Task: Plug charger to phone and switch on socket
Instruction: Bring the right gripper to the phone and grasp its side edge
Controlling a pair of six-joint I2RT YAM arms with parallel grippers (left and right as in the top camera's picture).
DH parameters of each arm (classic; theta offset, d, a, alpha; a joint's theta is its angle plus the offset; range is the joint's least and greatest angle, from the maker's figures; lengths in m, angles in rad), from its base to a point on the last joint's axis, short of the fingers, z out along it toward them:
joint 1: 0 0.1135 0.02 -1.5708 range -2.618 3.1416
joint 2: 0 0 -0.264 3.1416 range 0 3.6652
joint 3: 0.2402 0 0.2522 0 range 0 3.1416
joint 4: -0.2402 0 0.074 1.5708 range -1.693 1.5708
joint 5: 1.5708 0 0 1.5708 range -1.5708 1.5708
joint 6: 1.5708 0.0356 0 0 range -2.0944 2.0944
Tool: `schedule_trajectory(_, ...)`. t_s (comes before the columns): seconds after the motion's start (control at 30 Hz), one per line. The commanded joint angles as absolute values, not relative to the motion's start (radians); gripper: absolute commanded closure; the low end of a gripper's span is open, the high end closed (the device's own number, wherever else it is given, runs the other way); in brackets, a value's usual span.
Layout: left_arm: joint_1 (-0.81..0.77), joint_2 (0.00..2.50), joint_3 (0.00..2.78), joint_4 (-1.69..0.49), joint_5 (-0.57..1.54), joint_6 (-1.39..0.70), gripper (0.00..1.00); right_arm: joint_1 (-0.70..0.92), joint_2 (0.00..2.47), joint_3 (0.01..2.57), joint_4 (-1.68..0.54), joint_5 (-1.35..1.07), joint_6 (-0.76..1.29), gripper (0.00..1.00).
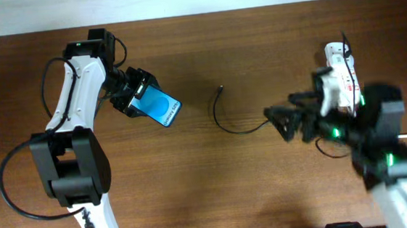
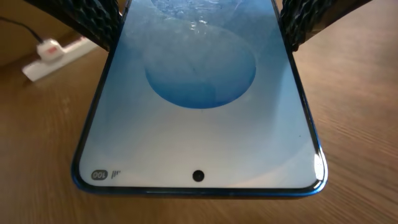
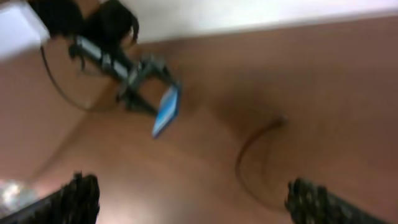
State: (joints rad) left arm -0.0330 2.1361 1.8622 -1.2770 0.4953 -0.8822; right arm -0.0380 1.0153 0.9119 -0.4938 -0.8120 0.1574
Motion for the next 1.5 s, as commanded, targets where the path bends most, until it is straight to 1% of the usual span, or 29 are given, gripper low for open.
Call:
schedule_trajectory(0.0, -0.031, 2.131, 1.882, -1.272, 0.58, -0.893, 1.0, -0.033, 1.203, 1.07, -0.573, -0.921, 0.163, 0.02)
schedule_trajectory(0.07, -0.031, 2.131, 1.882, -1.272, 0.581, -0.894, 1.0, -0.033, 1.298, 1.083, -0.533, -0.945, 0.176, 0.02)
schedule_trajectory(0.17, -0.033, 2.131, 1.882, -1.268, 0.58, -0.929, 1.0, -0.028, 1.405, 1.083, -0.486, -1.059, 0.184, 0.01)
schedule_trajectory(0.27, -0.047, 2.131, 1.882, -1.26, 0.581, -0.992, 1.0, 0.022, 1.492, 1.083, -0.413, -1.036, 0.236, 0.04)
schedule_trajectory(0.3, -0.055, 2.131, 1.882, -1.26, 0.58, -1.021, 1.0, 0.069, 1.515, 1.083, -0.375, -0.953, 0.31, 0.1)
schedule_trajectory(0.33, -0.058, 2.131, 1.882, -1.26, 0.581, -1.035, 1.0, 0.093, 1.523, 1.083, -0.357, -0.904, 0.35, 0.11)
schedule_trajectory(0.43, -0.074, 2.131, 1.882, -1.261, 0.58, -1.099, 1.0, 0.239, 1.538, 1.083, -0.287, -0.641, 0.559, 0.17)
schedule_trajectory(0.57, -0.103, 2.131, 1.882, -1.261, 0.581, -1.2, 1.0, 0.396, 1.538, 1.083, -0.242, -0.407, 0.685, 0.21)
schedule_trajectory(0.7, -0.121, 2.131, 1.882, -1.266, 0.628, -1.246, 1.0, 0.481, 1.542, 1.083, -0.237, -0.287, 0.774, 0.21)
schedule_trajectory(0.77, -0.126, 2.131, 1.882, -1.267, 0.653, -1.246, 1.0, 0.5, 1.551, 1.083, -0.221, -0.286, 0.793, 0.23)
schedule_trajectory(0.83, -0.133, 2.131, 1.882, -1.272, 0.676, -1.245, 1.0, 0.513, 1.565, 1.083, -0.196, -0.282, 0.81, 0.31)
schedule_trajectory(0.87, -0.135, 2.131, 1.882, -1.277, 0.678, -1.245, 1.0, 0.513, 1.574, 1.083, -0.189, -0.279, 0.828, 0.37)
schedule_trajectory(0.93, -0.138, 2.131, 1.882, -1.278, 0.683, -1.242, 1.0, 0.513, 1.596, 1.083, -0.175, -0.281, 0.846, 0.42)
schedule_trajectory(1.03, -0.148, 2.131, 1.882, -1.278, 0.693, -1.241, 1.0, 0.518, 1.629, 1.083, -0.14, -0.326, 0.847, 0.44)
schedule_trajectory(1.17, -0.157, 2.131, 1.882, -1.302, 0.692, -1.216, 1.0, 0.519, 1.652, 1.083, -0.097, -0.329, 0.847, 0.5)
schedule_trajectory(1.37, -0.157, 2.131, 1.882, -1.333, 0.68, -1.195, 1.0, 0.564, 1.691, 1.083, -0.046, -0.328, 0.848, 0.51)
schedule_trajectory(1.47, -0.157, 2.131, 1.882, -1.365, 0.645, -1.172, 1.0, 0.569, 1.692, 1.083, -0.039, -0.321, 0.852, 0.55)
